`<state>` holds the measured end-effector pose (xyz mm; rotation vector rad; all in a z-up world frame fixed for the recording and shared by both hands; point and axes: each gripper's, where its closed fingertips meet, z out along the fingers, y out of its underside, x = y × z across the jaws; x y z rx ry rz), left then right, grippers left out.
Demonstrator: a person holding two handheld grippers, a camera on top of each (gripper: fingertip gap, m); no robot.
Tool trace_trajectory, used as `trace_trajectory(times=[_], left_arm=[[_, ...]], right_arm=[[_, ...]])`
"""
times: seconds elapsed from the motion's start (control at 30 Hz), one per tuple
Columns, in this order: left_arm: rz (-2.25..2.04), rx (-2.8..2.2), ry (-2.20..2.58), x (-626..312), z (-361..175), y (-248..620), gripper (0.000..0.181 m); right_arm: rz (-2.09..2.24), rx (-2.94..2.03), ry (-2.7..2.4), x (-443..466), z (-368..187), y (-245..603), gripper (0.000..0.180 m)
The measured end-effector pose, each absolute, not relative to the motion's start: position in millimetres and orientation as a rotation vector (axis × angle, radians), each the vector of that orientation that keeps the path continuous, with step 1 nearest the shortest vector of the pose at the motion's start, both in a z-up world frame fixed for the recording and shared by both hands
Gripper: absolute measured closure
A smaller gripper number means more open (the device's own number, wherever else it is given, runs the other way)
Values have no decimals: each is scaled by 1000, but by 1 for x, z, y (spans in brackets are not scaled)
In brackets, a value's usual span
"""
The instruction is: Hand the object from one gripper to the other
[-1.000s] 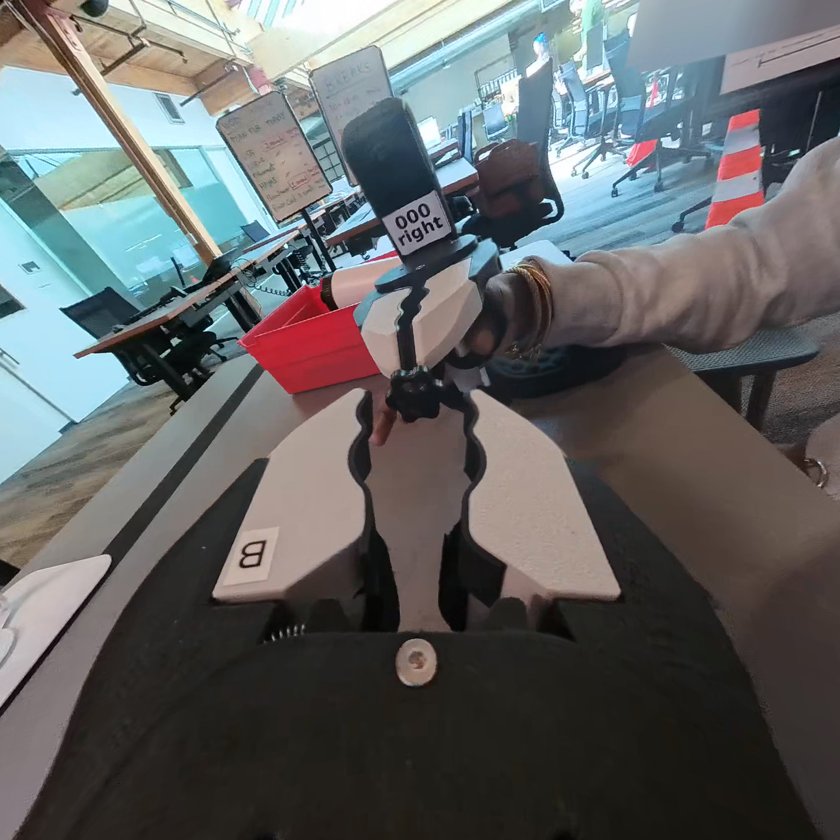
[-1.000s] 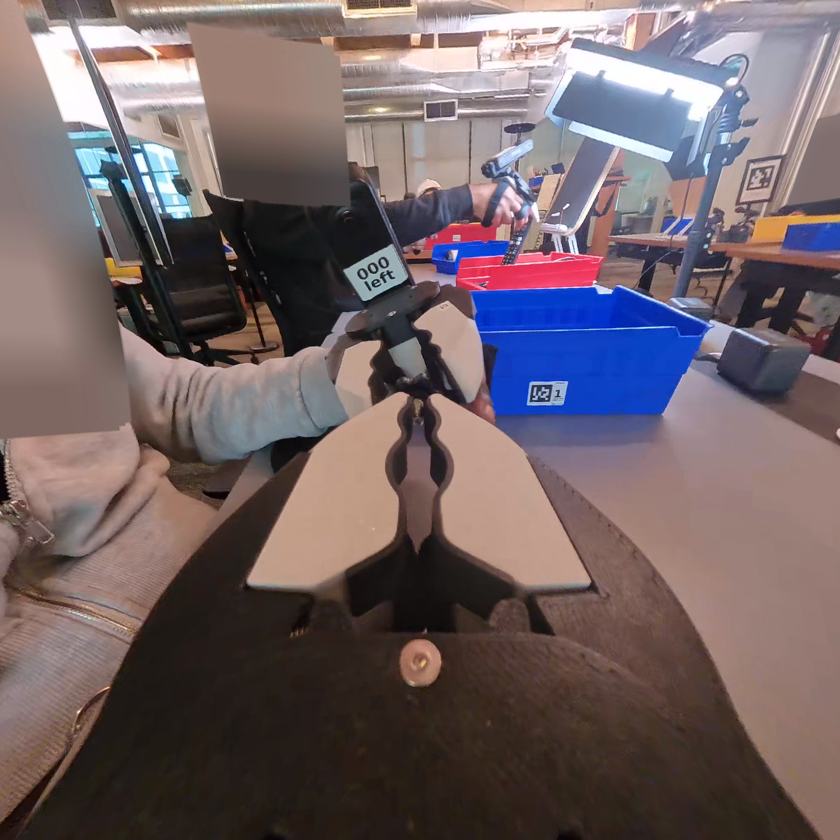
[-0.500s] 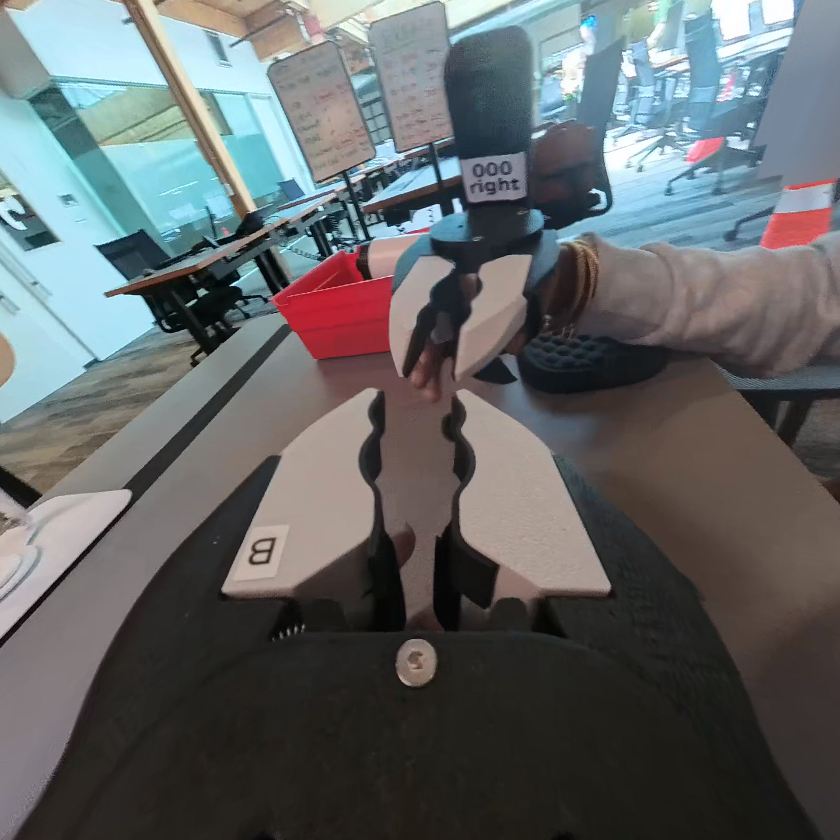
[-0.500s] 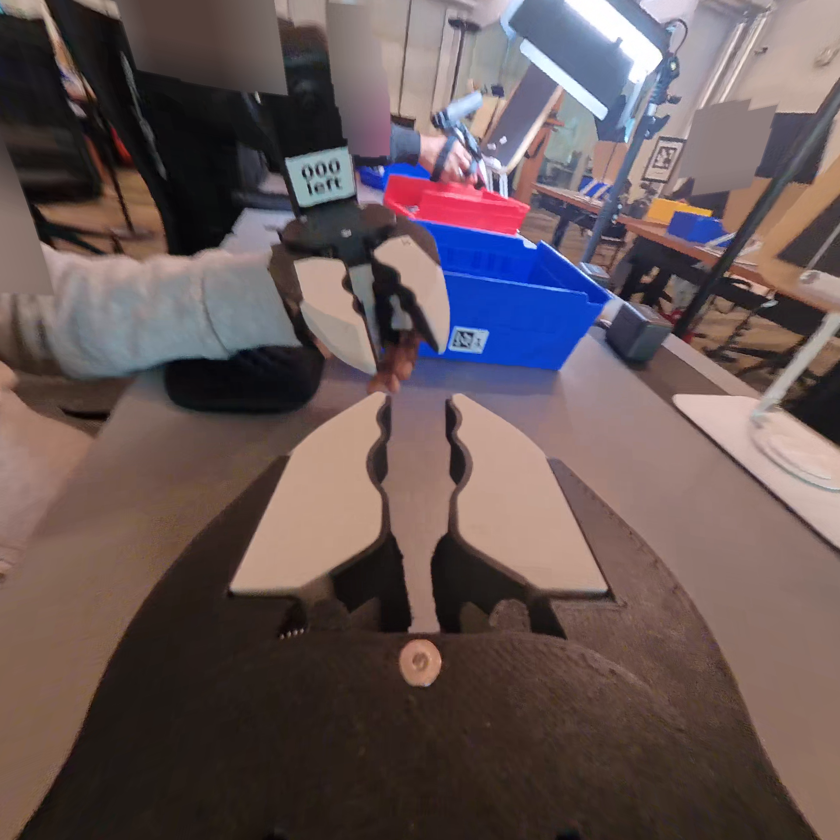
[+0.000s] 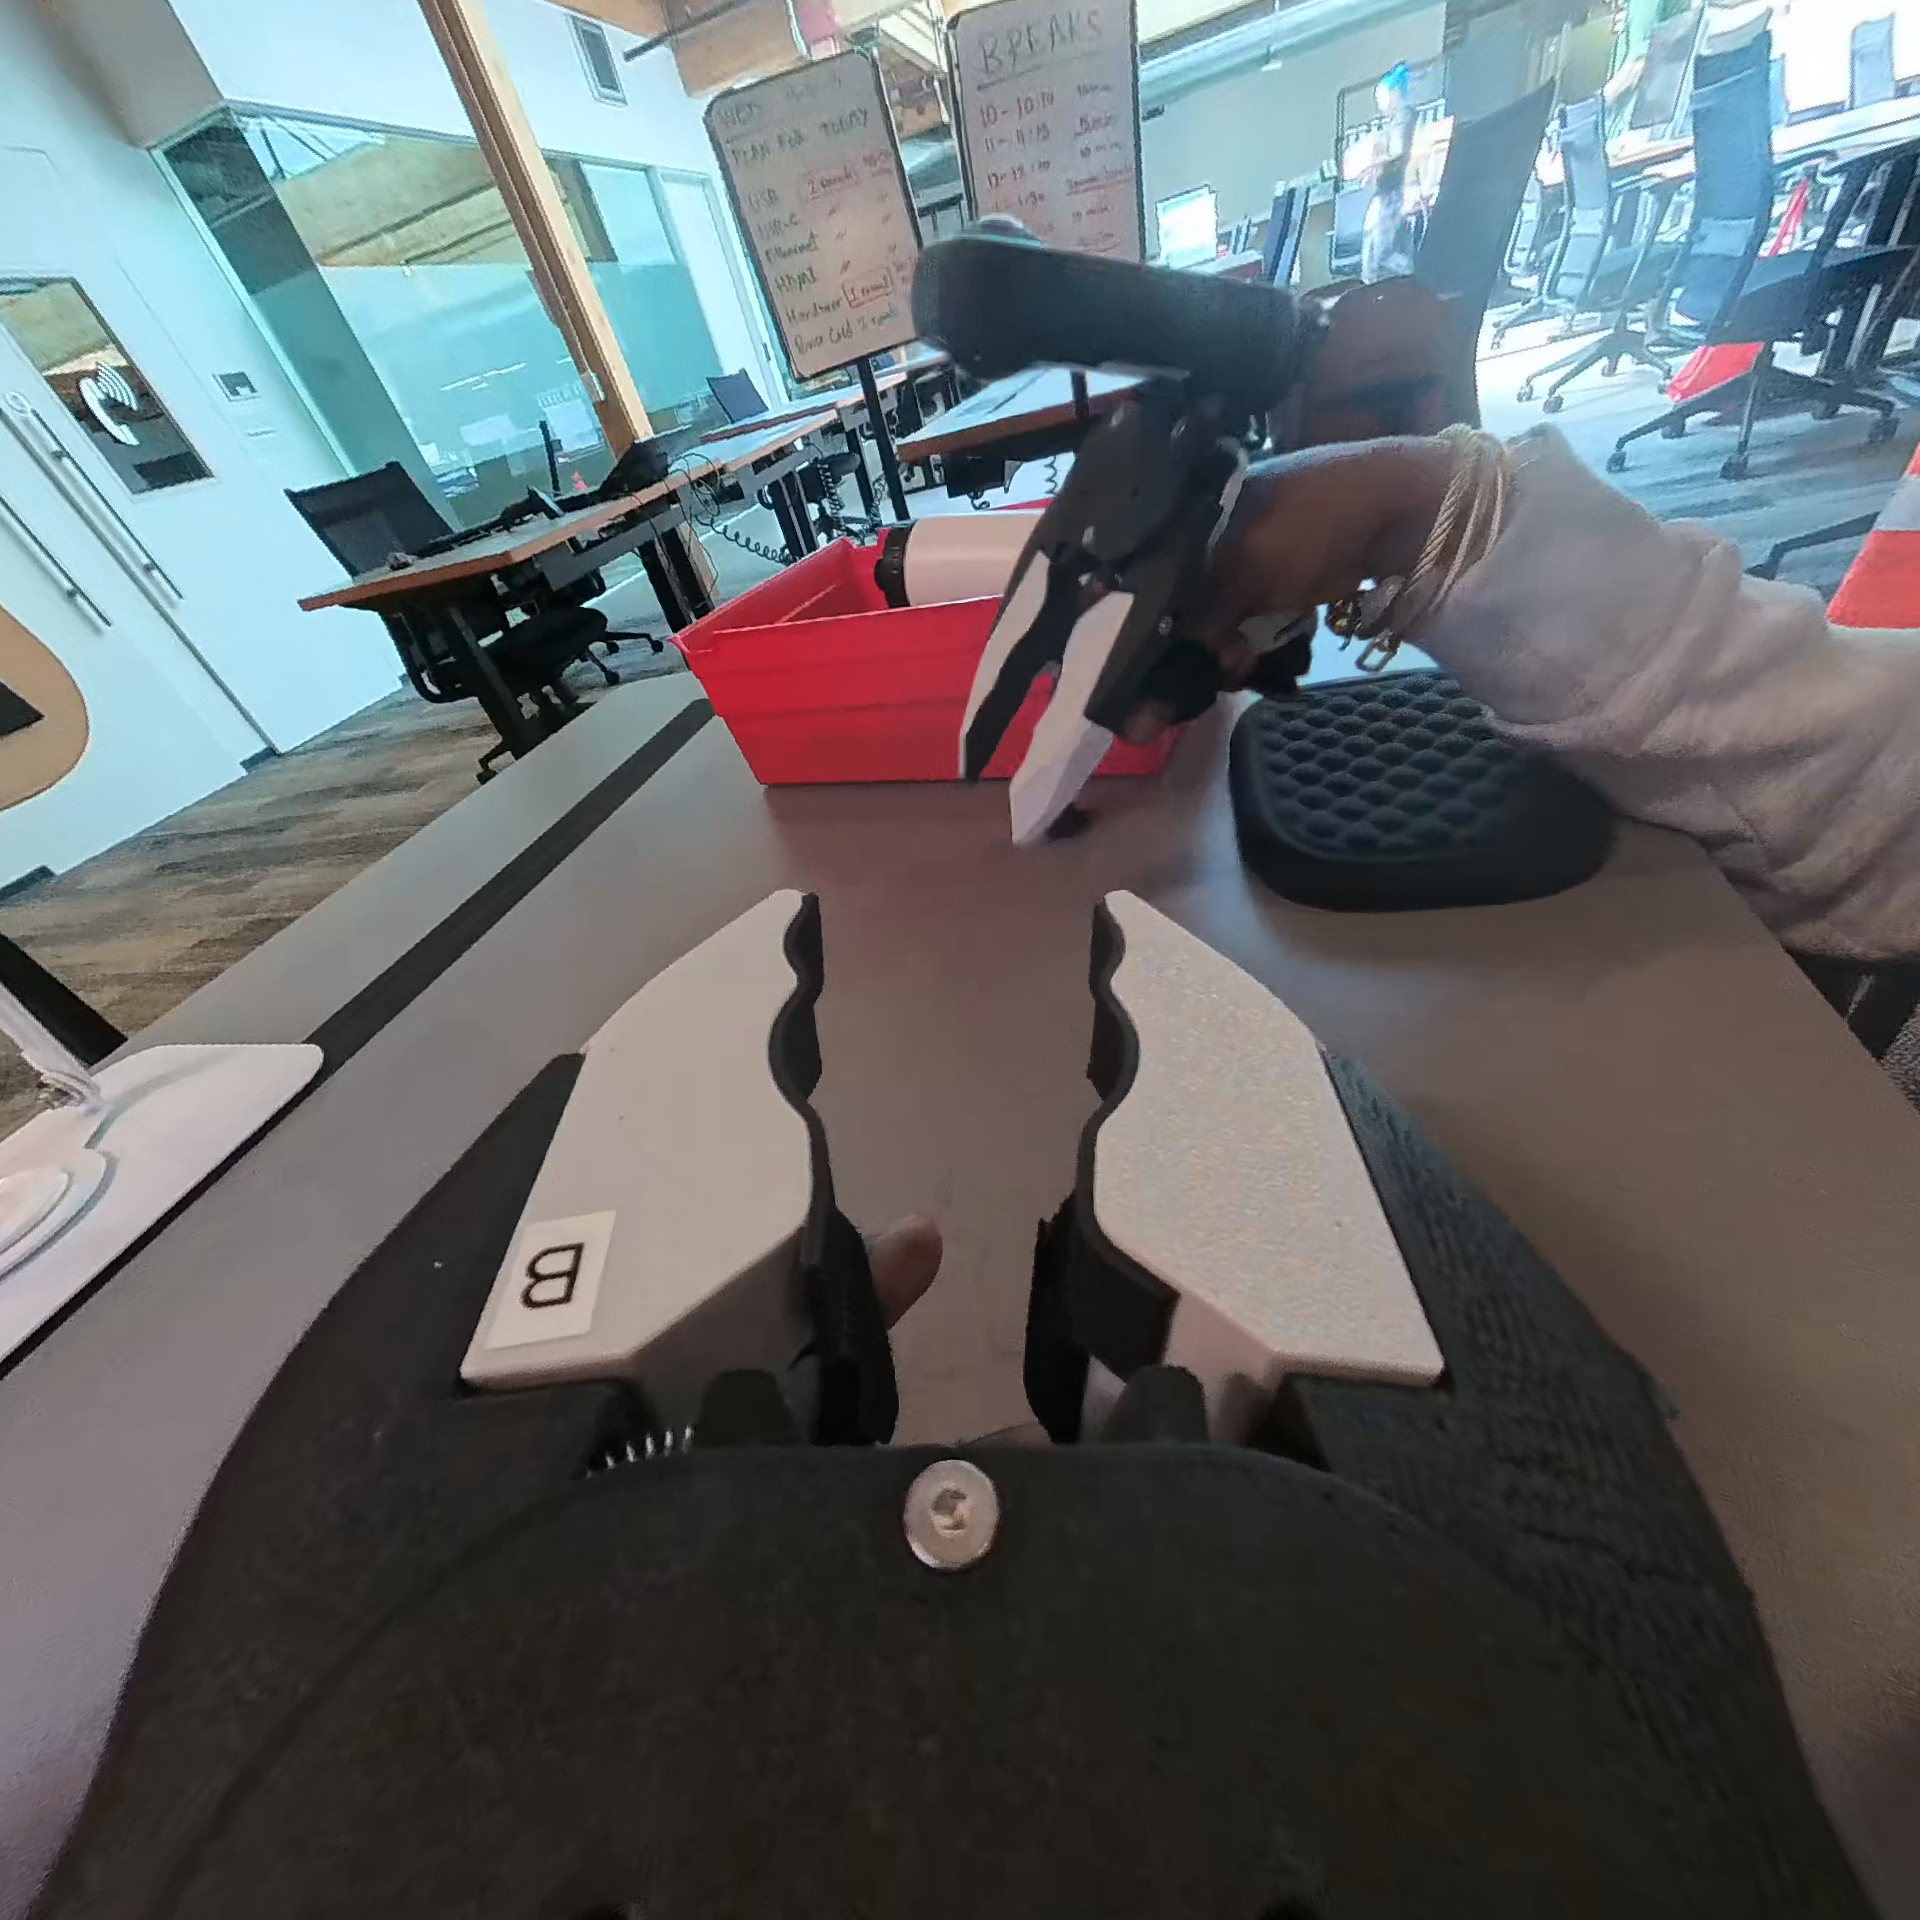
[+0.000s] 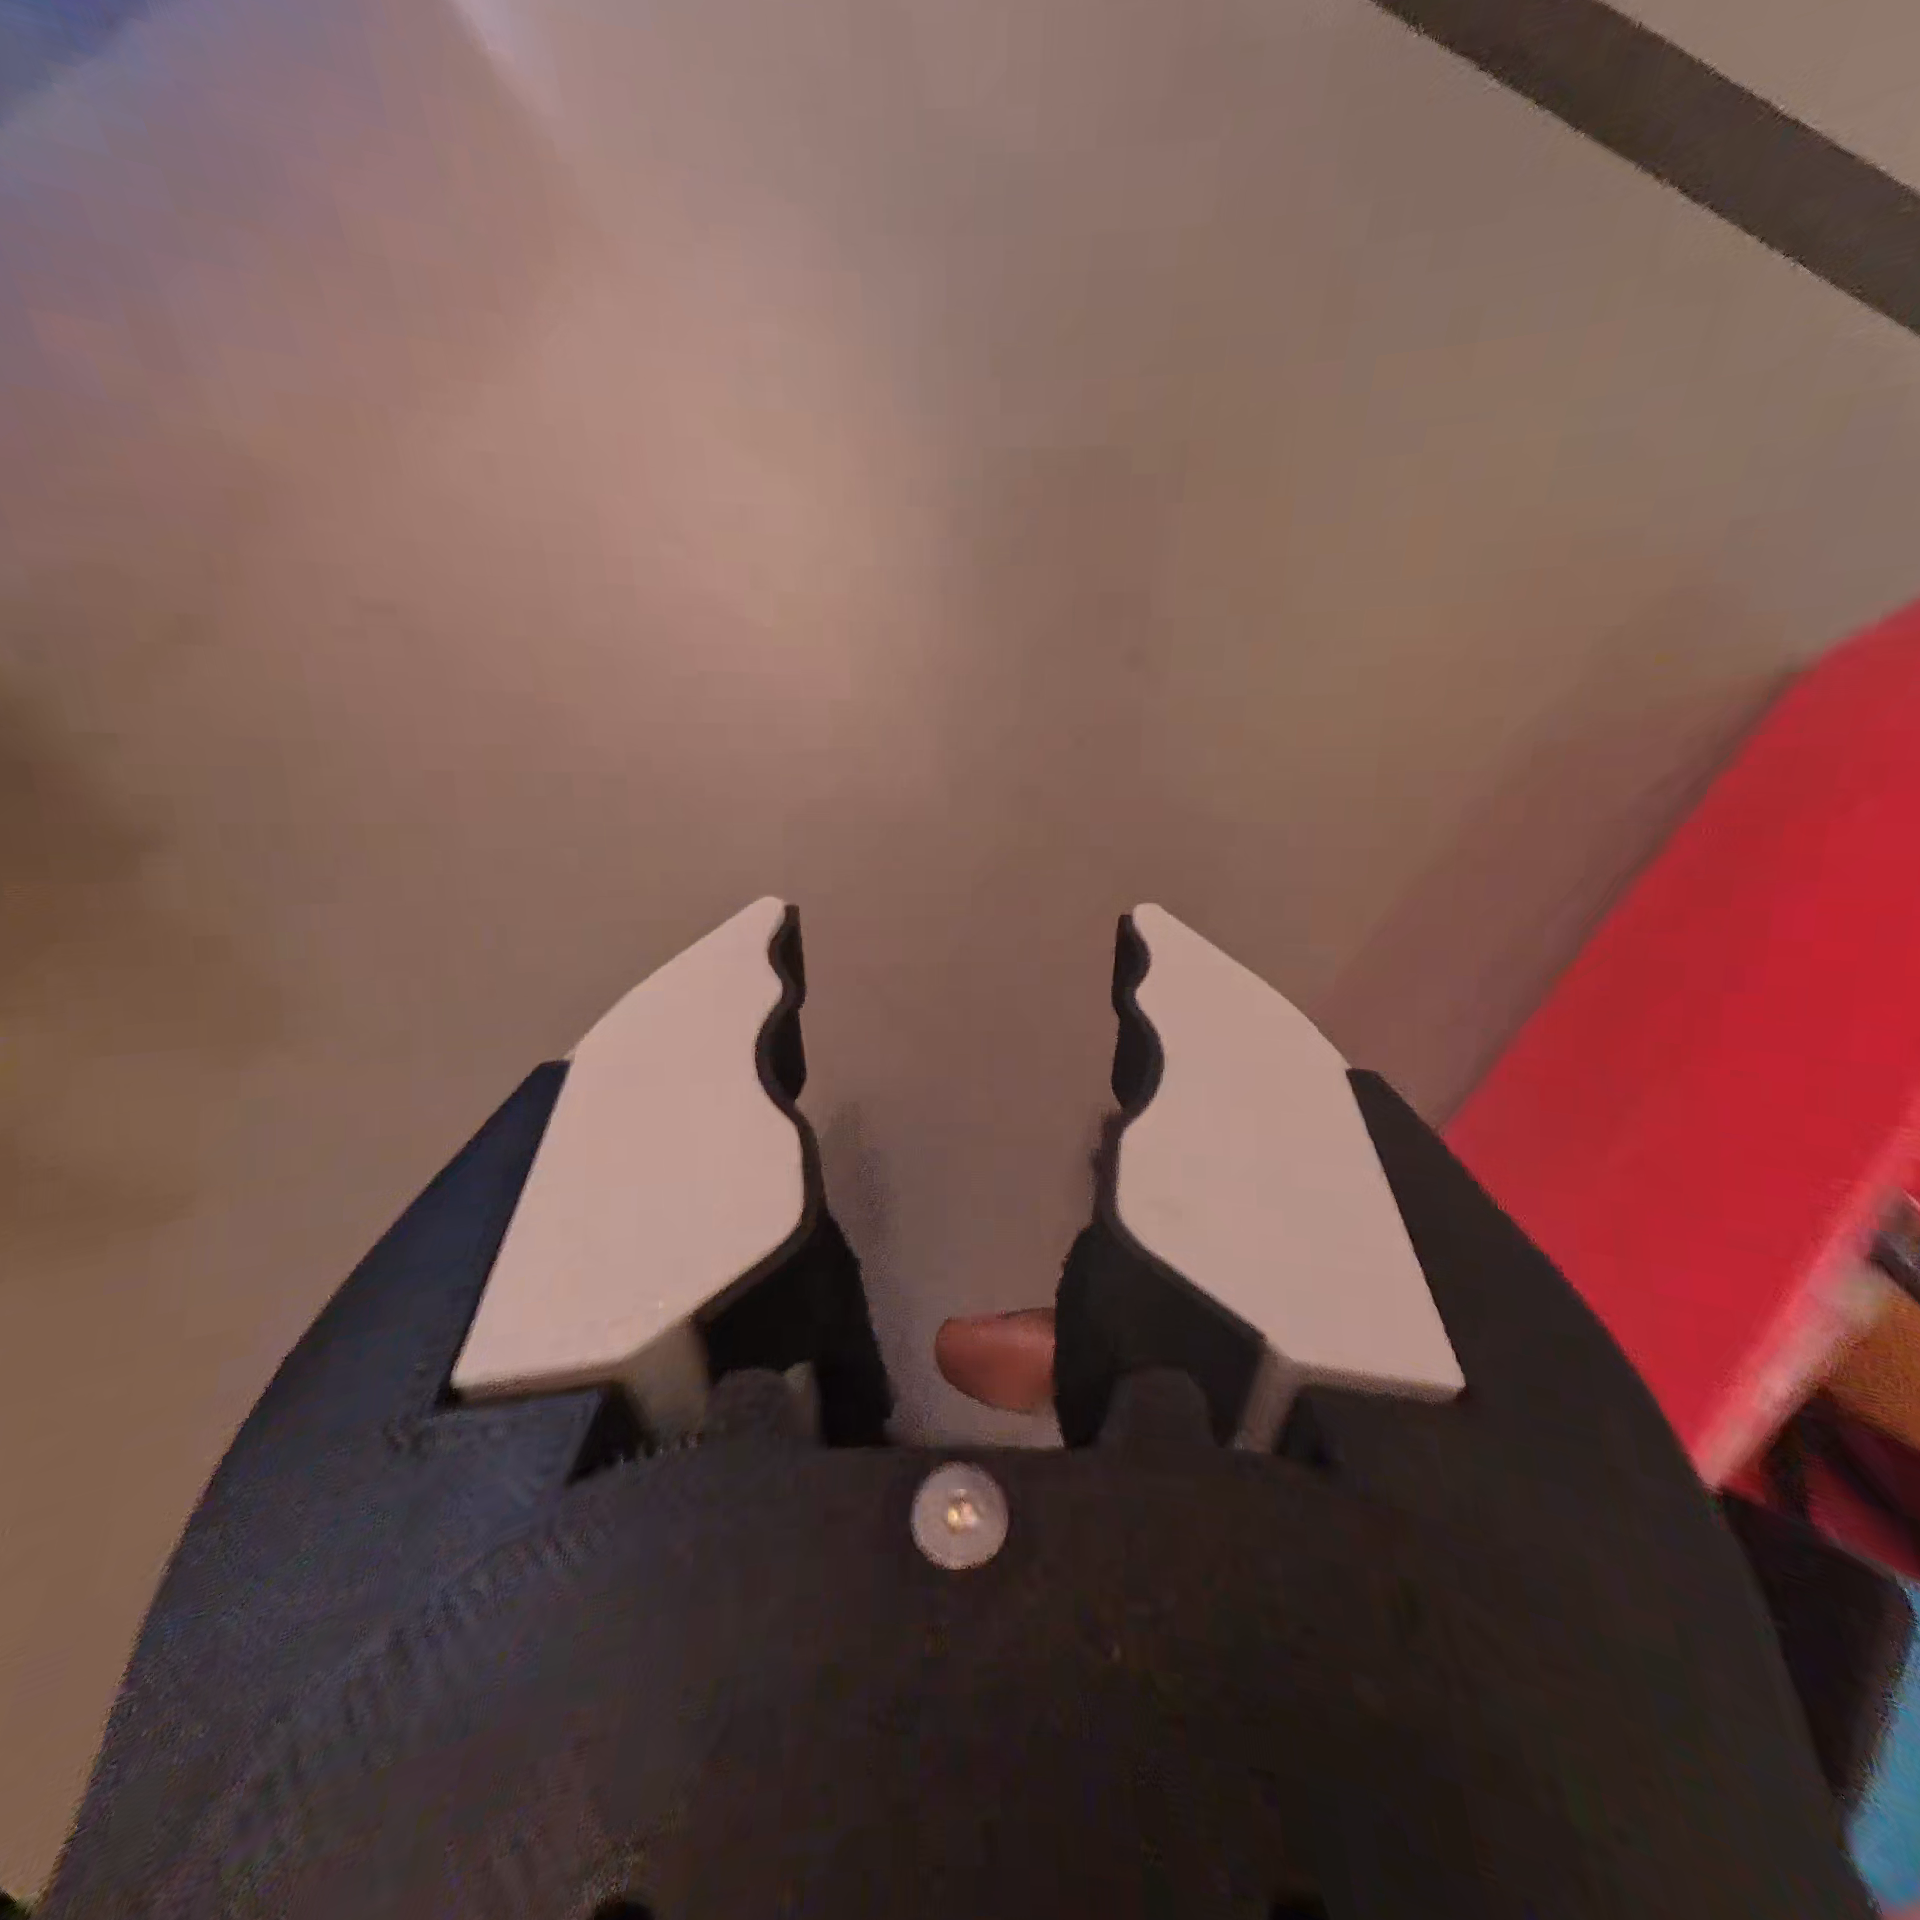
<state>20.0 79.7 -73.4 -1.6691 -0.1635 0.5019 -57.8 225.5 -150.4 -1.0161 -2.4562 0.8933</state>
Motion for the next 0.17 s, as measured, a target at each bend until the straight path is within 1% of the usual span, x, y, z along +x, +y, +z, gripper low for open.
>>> trace_trajectory(times=[0.07,0.17], left_arm=[[508,-1679,-176,18,-75,79,132],[493,-1693,-165,20,-77,80,132]], right_arm=[[813,-1099,-2376,-64,-146,247,125],[674,-1155,-2354,-63,-150,269,142]])
